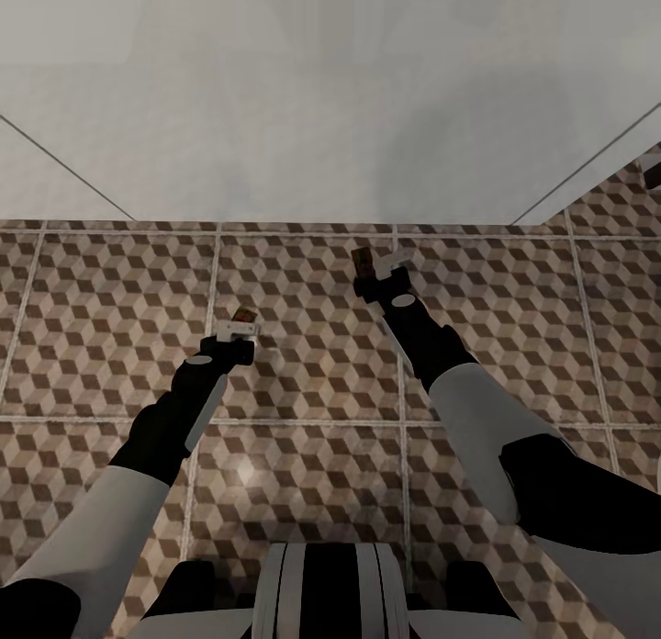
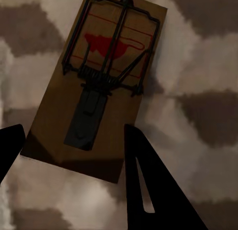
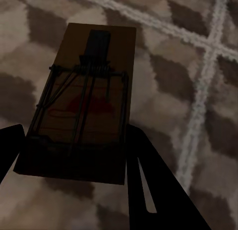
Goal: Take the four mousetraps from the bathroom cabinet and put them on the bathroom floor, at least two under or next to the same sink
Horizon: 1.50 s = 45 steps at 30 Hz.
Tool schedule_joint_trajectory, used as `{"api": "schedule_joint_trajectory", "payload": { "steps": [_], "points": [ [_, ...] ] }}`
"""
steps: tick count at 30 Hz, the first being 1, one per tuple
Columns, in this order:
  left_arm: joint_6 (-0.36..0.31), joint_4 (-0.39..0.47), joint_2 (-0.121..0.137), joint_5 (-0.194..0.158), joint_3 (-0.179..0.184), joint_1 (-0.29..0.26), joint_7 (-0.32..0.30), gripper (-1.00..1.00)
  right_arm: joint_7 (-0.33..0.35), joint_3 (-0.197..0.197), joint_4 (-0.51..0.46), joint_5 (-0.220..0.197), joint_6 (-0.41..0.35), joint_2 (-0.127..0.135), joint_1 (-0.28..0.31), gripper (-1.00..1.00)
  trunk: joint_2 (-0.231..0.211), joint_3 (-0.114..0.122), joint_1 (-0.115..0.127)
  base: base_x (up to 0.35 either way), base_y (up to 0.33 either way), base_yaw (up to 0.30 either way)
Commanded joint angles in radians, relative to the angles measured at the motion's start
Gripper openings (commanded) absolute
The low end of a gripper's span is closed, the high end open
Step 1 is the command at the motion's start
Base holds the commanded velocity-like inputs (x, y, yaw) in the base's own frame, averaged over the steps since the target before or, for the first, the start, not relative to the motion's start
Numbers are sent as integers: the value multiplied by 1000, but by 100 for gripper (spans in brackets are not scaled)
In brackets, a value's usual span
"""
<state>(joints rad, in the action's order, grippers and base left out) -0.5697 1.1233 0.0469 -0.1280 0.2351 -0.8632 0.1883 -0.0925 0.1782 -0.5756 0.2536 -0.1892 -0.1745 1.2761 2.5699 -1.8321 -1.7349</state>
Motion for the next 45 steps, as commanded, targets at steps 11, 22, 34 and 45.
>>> {"api": "schedule_joint_trajectory", "payload": {
  "steps": [11,22,34,45],
  "points": [
    [-5,-64,1,-8,3,-88,11,-100,-1,4,-1,6,6,0,0,-100,0,0,0,0,0,0],
    [-7,-97,1,-8,3,-165,13,-100,-1,12,-1,6,11,0,0,-100,0,0,0,0,0,0],
    [-8,-93,1,-7,-6,-201,13,-100,-3,76,-1,4,10,0,0,-100,0,0,0,0,0,0],
    [-7,-91,2,-7,-29,-203,13,-100,-2,79,0,3,10,0,0,-100,0,0,0,0,0,0]
  ]
}}
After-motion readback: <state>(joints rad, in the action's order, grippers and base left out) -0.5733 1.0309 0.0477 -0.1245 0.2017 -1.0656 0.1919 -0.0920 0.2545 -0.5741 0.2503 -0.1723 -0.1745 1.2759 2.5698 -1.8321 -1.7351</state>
